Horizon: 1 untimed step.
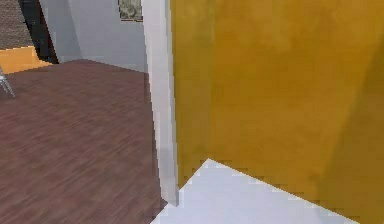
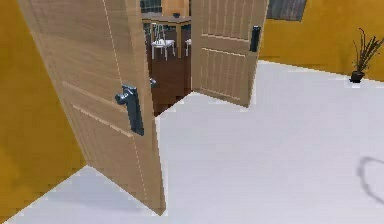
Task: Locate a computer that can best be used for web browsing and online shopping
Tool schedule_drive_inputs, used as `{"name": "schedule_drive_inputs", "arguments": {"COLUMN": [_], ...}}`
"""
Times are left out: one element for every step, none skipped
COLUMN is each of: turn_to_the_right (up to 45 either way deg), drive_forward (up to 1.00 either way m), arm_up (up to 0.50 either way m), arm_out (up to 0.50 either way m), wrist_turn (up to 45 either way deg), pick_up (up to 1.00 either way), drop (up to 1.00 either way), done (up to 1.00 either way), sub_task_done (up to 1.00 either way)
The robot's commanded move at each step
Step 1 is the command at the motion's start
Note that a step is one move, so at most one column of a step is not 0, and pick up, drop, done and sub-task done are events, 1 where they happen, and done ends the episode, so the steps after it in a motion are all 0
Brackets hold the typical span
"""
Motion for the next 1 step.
{"name": "schedule_drive_inputs", "arguments": {"turn_to_the_right": [-6.0], "drive_forward": [0.0], "arm_up": [0.0], "arm_out": [0.0], "wrist_turn": [0.0], "pick_up": [0.0], "drop": [0.0], "done": [0.0], "sub_task_done": [0.0]}}
